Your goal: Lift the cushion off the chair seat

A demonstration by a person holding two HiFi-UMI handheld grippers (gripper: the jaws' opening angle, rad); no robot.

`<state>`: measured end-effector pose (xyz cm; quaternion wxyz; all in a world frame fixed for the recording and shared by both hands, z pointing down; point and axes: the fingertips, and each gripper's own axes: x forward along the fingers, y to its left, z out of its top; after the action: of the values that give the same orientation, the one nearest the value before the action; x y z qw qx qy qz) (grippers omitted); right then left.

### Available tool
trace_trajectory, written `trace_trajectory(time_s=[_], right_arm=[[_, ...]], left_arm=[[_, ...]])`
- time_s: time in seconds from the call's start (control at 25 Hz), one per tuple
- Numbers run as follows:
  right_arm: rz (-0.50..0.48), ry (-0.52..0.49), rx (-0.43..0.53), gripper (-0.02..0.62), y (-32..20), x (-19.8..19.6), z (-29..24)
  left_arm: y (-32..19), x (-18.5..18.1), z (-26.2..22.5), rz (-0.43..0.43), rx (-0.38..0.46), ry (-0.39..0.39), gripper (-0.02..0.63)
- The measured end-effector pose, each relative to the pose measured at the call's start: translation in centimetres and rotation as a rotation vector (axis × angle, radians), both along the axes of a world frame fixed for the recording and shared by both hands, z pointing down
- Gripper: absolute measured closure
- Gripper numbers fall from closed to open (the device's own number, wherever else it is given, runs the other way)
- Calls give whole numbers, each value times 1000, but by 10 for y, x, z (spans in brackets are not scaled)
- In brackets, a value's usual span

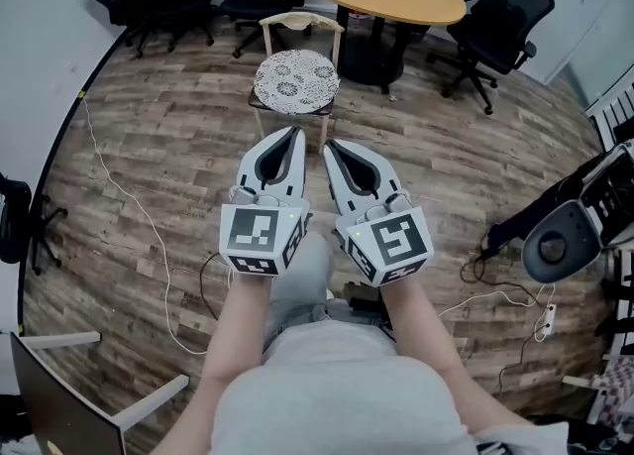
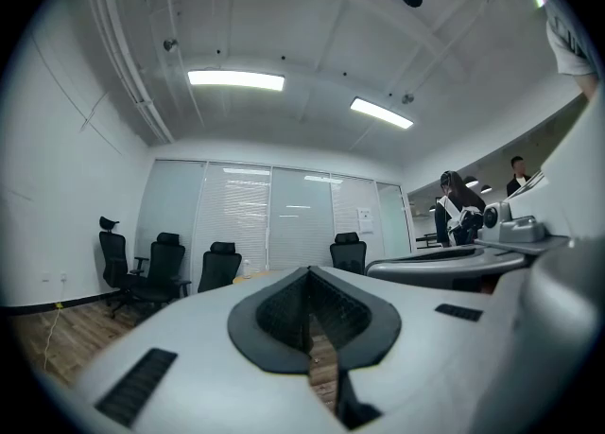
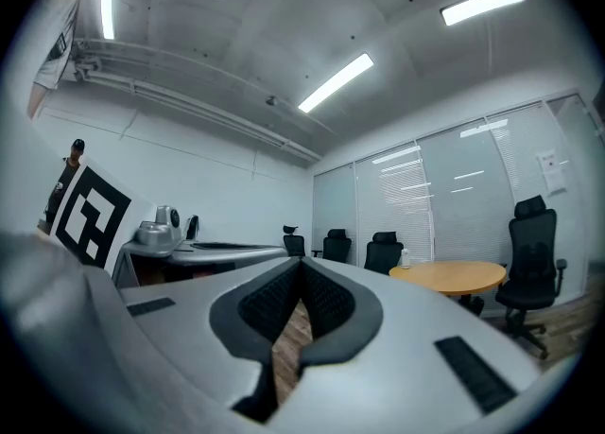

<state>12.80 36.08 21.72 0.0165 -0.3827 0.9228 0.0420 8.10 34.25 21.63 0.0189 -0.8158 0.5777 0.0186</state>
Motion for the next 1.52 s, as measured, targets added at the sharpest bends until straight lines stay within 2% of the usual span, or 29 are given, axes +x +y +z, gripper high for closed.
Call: trace_trajectory(time_s=[0.2, 0.48, 0.64, 0.92, 1.36, 1.52], right_arm=[[8, 18, -10, 571, -15, -2, 6], [13, 46, -30, 571, -62, -15, 18], [-4, 69, -26, 571, -100, -36, 24], [-25, 66, -25, 571, -168, -69, 29], [19, 60, -107, 571, -278, -92, 39], [38, 61, -108, 571, -309, -106, 37]], left_arm=[[-17, 0, 10, 15, -16, 18, 604], [-63, -11, 22, 38, -30, 23, 604], [-102, -32, 29, 32, -33, 44, 604], [-173, -61, 33, 25, -30, 33, 604], [-279, -85, 37, 68, -72, 15, 604], [-311, -103, 36, 79, -76, 11, 604]])
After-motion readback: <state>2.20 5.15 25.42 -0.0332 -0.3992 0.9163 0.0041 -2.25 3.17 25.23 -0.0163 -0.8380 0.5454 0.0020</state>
